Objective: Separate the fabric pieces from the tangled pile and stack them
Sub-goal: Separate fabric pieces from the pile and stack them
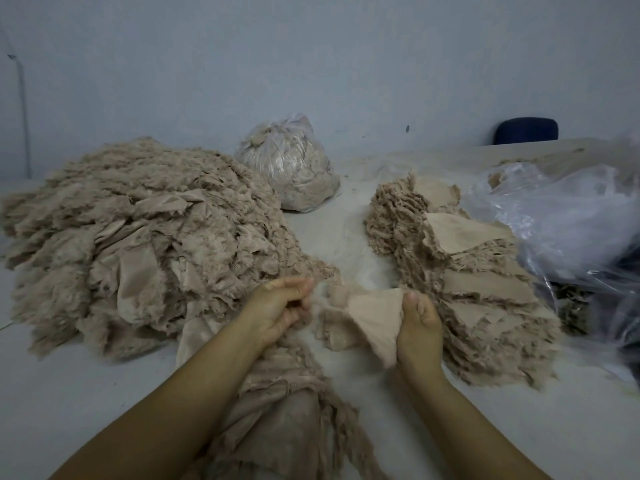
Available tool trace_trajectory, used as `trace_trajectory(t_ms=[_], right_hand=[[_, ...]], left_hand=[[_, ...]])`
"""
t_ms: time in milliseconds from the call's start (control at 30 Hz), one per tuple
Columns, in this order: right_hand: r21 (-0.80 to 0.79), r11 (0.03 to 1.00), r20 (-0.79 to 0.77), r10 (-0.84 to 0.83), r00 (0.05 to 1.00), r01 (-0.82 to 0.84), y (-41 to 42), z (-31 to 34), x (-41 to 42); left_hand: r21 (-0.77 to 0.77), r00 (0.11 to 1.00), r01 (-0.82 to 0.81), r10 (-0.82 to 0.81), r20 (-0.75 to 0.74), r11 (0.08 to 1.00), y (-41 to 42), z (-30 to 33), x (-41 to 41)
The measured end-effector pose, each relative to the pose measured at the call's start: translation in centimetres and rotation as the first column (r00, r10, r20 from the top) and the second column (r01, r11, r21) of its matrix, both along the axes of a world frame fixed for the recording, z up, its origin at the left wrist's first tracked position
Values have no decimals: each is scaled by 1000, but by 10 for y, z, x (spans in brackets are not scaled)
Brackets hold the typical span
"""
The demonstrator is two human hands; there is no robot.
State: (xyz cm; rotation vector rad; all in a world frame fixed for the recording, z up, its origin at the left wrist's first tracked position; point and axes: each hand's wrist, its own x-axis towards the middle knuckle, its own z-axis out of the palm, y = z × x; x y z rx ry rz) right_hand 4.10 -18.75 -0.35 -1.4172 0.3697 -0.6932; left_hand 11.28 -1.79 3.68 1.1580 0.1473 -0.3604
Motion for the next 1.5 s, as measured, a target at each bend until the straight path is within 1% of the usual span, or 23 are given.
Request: trace_trajectory(t_ms=[67,133,167,233,267,300,367,433,500,533,600,633,767,900,1000,1067,1133,1233,1333,1367,1400,1433,1500], right_hand=[[-6,1000,0,-1,1000,1,-6,-1,-2],[-18,1000,-1,4,1000,-4,-8,3,-1],[-21,1000,6,3,1000,-3,-6,5,0],[-10,1000,27,15,1000,-15,1,12,4],[18,999,40,31,999,-32,4,15,6],[49,997,54,52,997,-55,9,17,7],[60,992,73,105,992,-109,19,20,8],[-12,989,72,145,987,-145,28,18,7],[-90,985,78,156,985,-149,32,15,4],[-121,984,64,141,988,-133,30,13,3],[-137,985,5,102,995,-101,22,10,4],[-119,988,-21,99,995,-100,18,8,4],[-76,992,-92,90,992,-97,6,4,8],[-108,993,-183,16,983,-37,-8,2,20],[-277,960,-304,-62,951,-26,-8,-3,19],[-467,884,-237,-111,965,-13,0,-6,9],[-692,716,-188,-57,981,-91,9,-12,1],[-778,492,-462,-26,887,-391,10,-18,2],[-748,496,-510,-5,860,-441,7,-16,4],[-739,535,-470,29,882,-410,8,-14,2],[-730,572,-410,70,909,-374,11,-13,-2],[-721,597,-354,120,928,-352,16,-12,-6],[-684,611,-311,250,917,-398,24,-10,-14]], left_hand=[[84,1000,-4,3,14,996,13,-2,3],[200,985,169,-173,-2,965,23,-2,3],[261,942,330,-333,-32,907,27,0,0],[382,758,630,-642,-113,676,29,7,-9],[412,676,706,-722,-149,576,25,9,-12],[408,648,732,-741,-173,545,19,10,-16],[323,712,695,-678,-183,643,1,12,-23],[157,826,562,-541,-161,812,-18,10,-26],[44,954,292,-287,-87,955,-34,6,-25],[71,989,148,-146,-29,986,-38,3,-21],[240,987,-64,25,160,969,-39,0,-11],[334,963,-127,36,266,934,-37,-3,-5],[612,831,-291,-123,543,735,-32,-15,11],[726,806,-335,-217,551,600,-43,-32,26],[798,810,-313,-294,507,514,-49,-48,31],[826,813,-311,-319,487,470,-51,-56,33],[833,832,-304,-297,468,462,-50,-59,36],[816,862,-278,-243,445,507,-50,-54,39],[754,872,-89,-316,375,650,-33,-35,34],[735,842,64,-432,323,675,-22,-24,29],[741,772,215,-575,271,637,-8,-15,25],[779,666,317,-712,223,540,8,-6,20],[901,449,351,-891,75,253,36,8,10]])
